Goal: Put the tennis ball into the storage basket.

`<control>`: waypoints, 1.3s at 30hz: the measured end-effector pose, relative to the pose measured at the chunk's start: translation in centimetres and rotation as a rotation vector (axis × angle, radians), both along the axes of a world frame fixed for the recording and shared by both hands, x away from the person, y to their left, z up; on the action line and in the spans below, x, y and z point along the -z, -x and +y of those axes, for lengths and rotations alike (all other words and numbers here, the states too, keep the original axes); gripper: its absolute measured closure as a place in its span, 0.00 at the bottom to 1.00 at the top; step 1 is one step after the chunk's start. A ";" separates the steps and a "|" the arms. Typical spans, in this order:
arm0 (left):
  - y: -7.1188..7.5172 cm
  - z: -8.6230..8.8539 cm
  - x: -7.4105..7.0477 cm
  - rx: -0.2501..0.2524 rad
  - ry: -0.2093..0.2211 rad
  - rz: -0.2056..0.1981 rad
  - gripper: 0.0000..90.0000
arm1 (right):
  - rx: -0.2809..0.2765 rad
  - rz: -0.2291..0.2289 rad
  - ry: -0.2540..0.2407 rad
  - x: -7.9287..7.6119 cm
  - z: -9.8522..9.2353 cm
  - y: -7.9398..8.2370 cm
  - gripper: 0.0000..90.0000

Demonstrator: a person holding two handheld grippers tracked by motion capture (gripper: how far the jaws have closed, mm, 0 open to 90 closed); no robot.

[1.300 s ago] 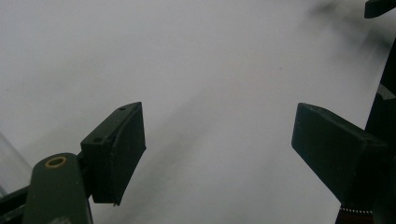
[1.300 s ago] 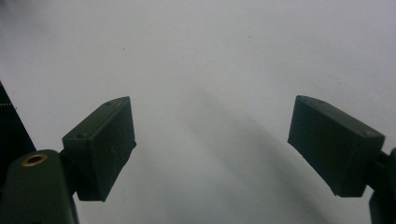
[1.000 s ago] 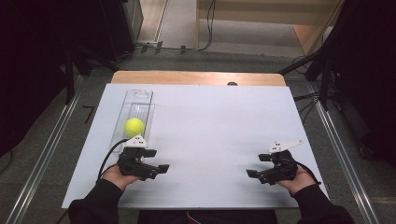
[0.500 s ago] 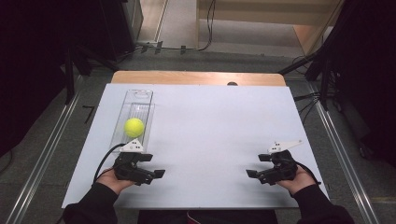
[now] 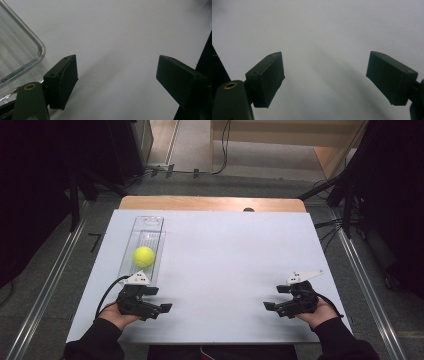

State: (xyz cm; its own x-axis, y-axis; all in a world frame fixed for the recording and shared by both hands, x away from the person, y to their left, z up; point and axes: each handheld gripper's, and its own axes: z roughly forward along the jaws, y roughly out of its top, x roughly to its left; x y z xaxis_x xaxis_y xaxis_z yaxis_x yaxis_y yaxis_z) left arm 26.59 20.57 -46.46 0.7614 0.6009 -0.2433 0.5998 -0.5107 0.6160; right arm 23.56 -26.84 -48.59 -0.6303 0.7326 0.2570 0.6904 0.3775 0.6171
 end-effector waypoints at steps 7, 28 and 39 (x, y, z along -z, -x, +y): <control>0.0 0.0 0.1 0.003 -0.002 0.000 0.20 | -0.001 0.000 0.001 0.0 0.0 0.0 0.14; 0.0 -0.1 0.2 0.013 -0.012 0.008 0.20 | 0.001 0.002 0.002 0.0 0.0 0.0 0.14; 0.0 0.0 0.3 0.015 -0.023 0.014 0.20 | 0.001 0.002 0.003 0.0 0.0 0.0 0.14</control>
